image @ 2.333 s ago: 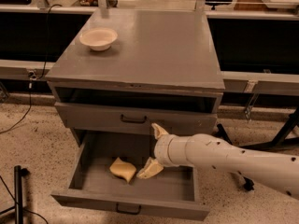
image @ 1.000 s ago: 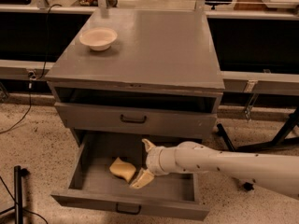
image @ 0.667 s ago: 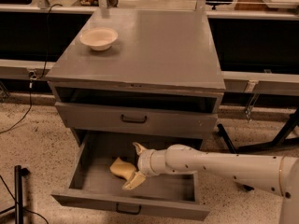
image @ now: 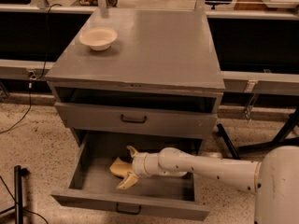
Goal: Pick sponge from middle drawer and place on counter
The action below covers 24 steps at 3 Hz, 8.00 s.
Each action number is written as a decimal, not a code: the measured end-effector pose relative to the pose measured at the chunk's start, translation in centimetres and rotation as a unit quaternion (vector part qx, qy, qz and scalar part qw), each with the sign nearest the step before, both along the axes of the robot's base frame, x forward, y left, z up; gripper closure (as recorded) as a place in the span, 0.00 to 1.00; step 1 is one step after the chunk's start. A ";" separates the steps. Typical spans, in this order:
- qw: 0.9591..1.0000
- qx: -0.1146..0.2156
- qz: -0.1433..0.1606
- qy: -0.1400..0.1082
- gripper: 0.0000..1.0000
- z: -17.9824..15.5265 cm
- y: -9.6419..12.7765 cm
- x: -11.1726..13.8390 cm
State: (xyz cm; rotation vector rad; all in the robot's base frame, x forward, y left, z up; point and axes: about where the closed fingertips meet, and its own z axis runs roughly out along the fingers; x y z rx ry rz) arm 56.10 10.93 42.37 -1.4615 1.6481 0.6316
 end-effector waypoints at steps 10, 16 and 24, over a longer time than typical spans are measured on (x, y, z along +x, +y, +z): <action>0.996 0.004 -0.063 0.057 1.00 -7.3 -2.1 2.8; 0.970 0.037 0.238 -0.038 1.00 22.2 -9.4 -15.2; 0.994 0.017 0.108 0.021 1.00 47.5 -10.0 -1.5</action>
Offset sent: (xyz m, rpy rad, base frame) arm 0.0361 -0.0252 -0.0686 0.0296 0.0910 -0.1667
